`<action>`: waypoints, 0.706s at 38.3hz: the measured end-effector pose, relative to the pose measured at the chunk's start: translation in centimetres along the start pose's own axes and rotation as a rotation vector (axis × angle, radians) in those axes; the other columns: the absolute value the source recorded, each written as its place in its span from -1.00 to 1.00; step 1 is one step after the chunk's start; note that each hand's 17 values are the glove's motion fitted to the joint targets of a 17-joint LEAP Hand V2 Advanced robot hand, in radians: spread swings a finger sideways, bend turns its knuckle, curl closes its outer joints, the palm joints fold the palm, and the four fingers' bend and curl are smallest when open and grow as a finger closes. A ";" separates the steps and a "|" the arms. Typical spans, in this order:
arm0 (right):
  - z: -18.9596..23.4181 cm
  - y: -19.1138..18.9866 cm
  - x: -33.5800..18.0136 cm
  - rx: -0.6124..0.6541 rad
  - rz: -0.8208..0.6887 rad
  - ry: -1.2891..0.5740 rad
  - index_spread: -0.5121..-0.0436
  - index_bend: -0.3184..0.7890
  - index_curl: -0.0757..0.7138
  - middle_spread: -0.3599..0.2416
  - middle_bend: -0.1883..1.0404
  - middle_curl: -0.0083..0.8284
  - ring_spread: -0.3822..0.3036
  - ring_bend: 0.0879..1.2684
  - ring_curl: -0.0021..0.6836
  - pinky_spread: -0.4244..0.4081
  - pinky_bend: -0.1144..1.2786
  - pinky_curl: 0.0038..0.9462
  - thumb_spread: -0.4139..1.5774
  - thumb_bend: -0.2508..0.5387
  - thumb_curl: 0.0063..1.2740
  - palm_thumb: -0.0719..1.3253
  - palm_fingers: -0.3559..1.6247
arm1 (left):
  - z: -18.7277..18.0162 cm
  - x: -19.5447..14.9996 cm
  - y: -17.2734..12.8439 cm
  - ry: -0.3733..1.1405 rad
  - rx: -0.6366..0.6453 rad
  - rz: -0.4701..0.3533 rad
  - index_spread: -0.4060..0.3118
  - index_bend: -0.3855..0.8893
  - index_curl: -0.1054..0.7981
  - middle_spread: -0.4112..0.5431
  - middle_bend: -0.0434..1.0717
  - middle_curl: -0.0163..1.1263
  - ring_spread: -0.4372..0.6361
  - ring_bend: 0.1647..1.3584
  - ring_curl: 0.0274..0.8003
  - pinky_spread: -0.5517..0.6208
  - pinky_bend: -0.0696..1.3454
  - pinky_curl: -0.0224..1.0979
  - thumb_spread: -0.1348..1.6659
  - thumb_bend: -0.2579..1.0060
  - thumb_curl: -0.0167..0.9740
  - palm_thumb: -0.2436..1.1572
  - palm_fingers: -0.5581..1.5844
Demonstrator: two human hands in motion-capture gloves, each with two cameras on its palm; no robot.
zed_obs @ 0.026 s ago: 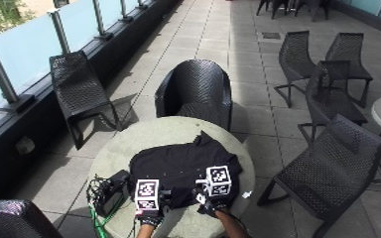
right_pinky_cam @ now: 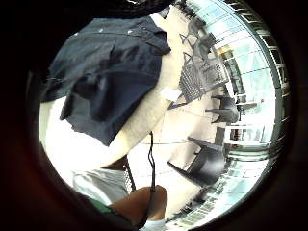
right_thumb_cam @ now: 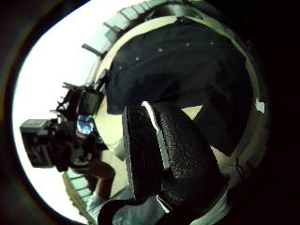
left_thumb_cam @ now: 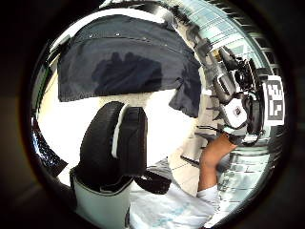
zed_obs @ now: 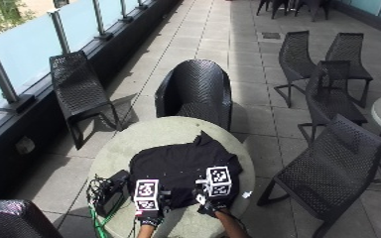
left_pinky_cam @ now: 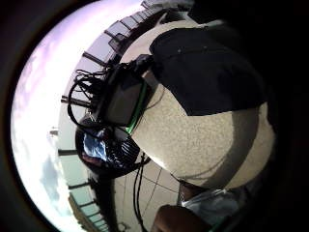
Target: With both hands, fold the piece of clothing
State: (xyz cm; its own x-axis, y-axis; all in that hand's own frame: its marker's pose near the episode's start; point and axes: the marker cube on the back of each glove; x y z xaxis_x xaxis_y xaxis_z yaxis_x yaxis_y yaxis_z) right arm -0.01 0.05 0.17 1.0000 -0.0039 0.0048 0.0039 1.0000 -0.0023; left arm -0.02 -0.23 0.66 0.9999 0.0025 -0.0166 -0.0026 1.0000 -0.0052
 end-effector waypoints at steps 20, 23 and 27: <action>-0.9 1.8 -0.6 0.002 -0.063 0.028 -0.55 -0.09 -0.19 0.01 -0.41 -0.55 0.53 -0.80 -0.61 0.66 -0.30 -0.53 0.57 -0.18 -0.82 -0.57 -0.45 | 0.0 -0.5 0.3 0.015 0.010 0.013 -0.10 -0.21 -0.45 -0.12 -0.53 -0.54 0.27 -0.29 -0.47 0.60 -0.36 -0.55 0.36 -0.55 -0.65 -0.38 -0.22; -0.5 2.7 -0.3 0.015 -0.079 0.036 -0.56 -0.11 -0.16 0.01 -0.40 -0.52 0.53 -0.79 -0.58 0.66 -0.29 -0.51 0.58 -0.24 -0.80 -0.58 -0.46 | 0.4 -0.5 0.2 0.035 0.100 0.019 -0.10 -0.20 -0.42 -0.11 -0.53 -0.52 0.28 -0.29 -0.46 0.61 -0.35 -0.53 0.39 -0.57 -0.63 -0.38 -0.23; 1.8 2.7 1.1 0.053 -0.077 0.067 -0.55 -0.17 -0.16 0.02 -0.39 -0.48 0.57 -0.77 -0.53 0.67 -0.28 -0.47 0.55 -0.33 -0.78 -0.60 -0.48 | 2.9 -1.5 -0.7 -0.010 0.222 0.005 -0.10 -0.20 -0.40 -0.11 -0.53 -0.49 0.28 -0.27 -0.44 0.62 -0.33 -0.50 0.40 -0.59 -0.58 -0.37 -0.22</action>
State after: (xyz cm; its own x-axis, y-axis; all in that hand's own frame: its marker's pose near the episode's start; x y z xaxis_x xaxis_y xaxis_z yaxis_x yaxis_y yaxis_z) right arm 1.11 2.75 1.98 0.9949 -0.0787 -0.0636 0.0818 0.9955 0.0486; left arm -1.48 -0.94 3.59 1.0000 0.0058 -0.0057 -0.0045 0.9766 0.2151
